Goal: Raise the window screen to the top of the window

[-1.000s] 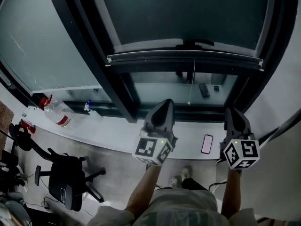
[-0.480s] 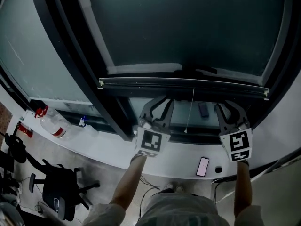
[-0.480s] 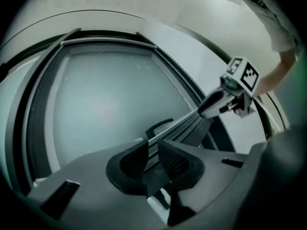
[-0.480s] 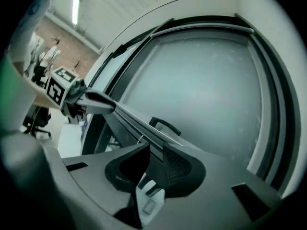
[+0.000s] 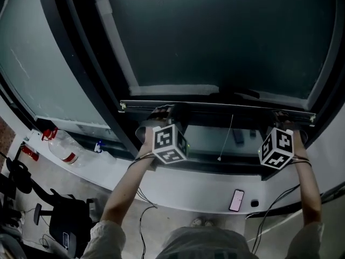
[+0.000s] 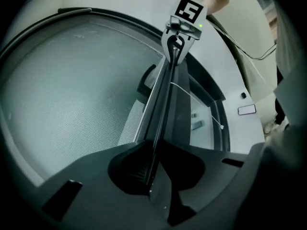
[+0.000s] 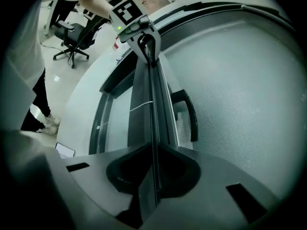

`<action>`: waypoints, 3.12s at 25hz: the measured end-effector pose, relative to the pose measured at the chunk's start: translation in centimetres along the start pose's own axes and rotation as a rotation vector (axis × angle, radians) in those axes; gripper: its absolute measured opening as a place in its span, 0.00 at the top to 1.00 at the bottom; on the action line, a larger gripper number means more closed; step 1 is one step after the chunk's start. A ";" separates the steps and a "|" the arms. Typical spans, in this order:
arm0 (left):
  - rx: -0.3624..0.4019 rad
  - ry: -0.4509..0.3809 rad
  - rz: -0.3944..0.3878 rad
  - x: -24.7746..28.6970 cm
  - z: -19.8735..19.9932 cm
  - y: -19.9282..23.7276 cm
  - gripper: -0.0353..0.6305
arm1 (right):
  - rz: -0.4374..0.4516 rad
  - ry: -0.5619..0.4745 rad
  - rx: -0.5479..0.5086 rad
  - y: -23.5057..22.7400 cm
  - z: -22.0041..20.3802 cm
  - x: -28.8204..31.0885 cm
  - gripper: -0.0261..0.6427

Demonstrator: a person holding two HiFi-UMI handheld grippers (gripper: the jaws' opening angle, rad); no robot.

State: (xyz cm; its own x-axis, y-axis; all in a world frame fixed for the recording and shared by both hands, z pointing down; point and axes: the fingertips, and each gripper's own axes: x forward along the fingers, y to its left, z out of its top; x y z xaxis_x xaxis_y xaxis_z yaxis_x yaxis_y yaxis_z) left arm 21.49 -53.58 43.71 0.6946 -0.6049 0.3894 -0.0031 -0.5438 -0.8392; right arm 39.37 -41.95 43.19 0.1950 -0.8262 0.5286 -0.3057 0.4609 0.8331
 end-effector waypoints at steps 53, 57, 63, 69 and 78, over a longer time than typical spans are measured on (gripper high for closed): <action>0.176 0.052 -0.238 -5.0 5.2 12.6 0.92 | 0.040 0.019 -0.071 -13.5 1.9 -6.6 0.93; 0.221 0.019 -0.095 -8.0 8.2 19.1 0.92 | -0.106 0.017 -0.104 -19.9 3.3 -10.3 0.93; 0.261 -0.019 0.111 -12.3 12.4 29.8 0.92 | -0.306 0.028 -0.136 -30.4 5.1 -16.3 0.93; 0.303 0.001 0.248 -16.6 16.6 39.7 0.92 | -0.476 0.068 -0.188 -40.2 7.3 -22.1 0.93; 0.305 0.013 0.380 -21.2 20.8 50.3 0.92 | -0.600 0.078 -0.166 -50.5 9.9 -28.7 0.93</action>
State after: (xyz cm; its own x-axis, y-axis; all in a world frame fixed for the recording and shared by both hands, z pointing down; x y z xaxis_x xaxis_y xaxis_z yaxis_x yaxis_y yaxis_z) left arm 21.56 -55.99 -14.67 0.6762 -0.7358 0.0366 -0.0425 -0.0885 -0.9952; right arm 40.01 -44.74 -15.70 0.3568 -0.9336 -0.0338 0.0259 -0.0262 0.9993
